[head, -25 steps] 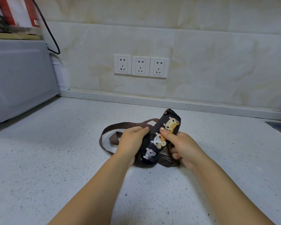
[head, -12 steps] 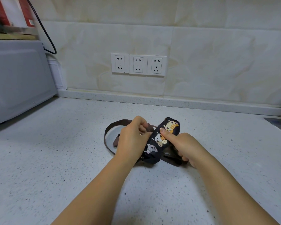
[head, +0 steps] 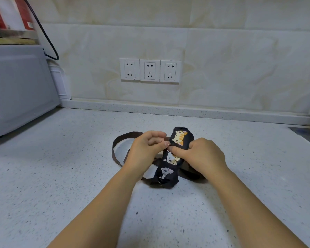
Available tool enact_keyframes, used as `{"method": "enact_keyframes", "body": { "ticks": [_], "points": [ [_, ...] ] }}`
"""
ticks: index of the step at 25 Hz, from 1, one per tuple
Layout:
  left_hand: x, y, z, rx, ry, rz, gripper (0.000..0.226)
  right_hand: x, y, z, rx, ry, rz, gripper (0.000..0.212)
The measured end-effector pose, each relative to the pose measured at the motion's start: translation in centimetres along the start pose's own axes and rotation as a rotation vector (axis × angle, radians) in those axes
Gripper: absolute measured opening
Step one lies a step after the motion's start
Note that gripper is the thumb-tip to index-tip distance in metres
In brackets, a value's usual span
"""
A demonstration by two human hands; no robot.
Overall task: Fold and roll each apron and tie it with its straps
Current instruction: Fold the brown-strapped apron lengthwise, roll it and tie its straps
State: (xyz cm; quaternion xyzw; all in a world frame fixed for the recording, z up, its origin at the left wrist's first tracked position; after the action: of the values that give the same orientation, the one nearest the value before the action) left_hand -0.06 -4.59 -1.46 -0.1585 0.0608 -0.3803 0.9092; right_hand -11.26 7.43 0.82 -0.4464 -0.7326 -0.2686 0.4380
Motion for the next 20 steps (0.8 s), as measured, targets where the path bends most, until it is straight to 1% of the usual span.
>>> {"method": "enact_keyframes", "body": {
  "ticks": [3,5,7,8,10,12,14,18,20],
  "points": [
    [-0.1,0.0,-0.1,0.008,-0.032,-0.011,0.008,0.3,0.4,-0.5,0.053,-0.067,0.087,0.055],
    [-0.4,0.1,-0.2,-0.017,-0.069,-0.03,0.007,-0.2,0.5,-0.5,0.136,-0.116,0.061,0.047],
    [-0.6,0.2,-0.1,-0.024,-0.058,-0.037,0.005,-0.6,0.5,-0.2,0.205,-0.236,-0.042,0.031],
    [-0.6,0.2,0.0,-0.01,-0.014,-0.023,0.005,-0.6,0.6,-0.1,0.203,-0.341,-0.129,0.022],
    [-0.4,0.0,0.1,0.042,0.127,0.03,0.007,-0.2,0.7,-0.1,0.146,-0.587,-0.357,0.007],
    [-0.1,-0.3,0.2,0.084,0.192,0.044,0.006,0.4,0.8,0.1,0.061,-0.767,-0.54,0.016],
    [0.0,-0.3,0.3,0.087,0.188,0.004,0.005,0.9,0.7,0.3,0.013,-0.829,-0.648,0.024],
    [0.0,-0.1,0.5,0.122,0.229,0.011,0.009,1.2,0.5,0.6,-0.007,-0.917,-0.765,0.03],
    [0.0,-0.1,0.5,0.152,0.199,0.027,0.006,1.0,0.7,0.4,0.024,-0.916,-0.75,0.027]
  ]
}}
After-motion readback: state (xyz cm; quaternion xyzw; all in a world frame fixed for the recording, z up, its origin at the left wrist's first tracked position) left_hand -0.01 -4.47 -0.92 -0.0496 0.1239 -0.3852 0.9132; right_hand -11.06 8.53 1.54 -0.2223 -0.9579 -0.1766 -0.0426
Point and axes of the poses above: each hand's wrist, its own y-axis away from the middle knuckle, its own x-axis out of the back of the hand, z = x × y, the point moved 1 cm from there along -y, towards the middle knuckle, and after that the axes turned 12 degrees about -x, right-handed, at the moved point
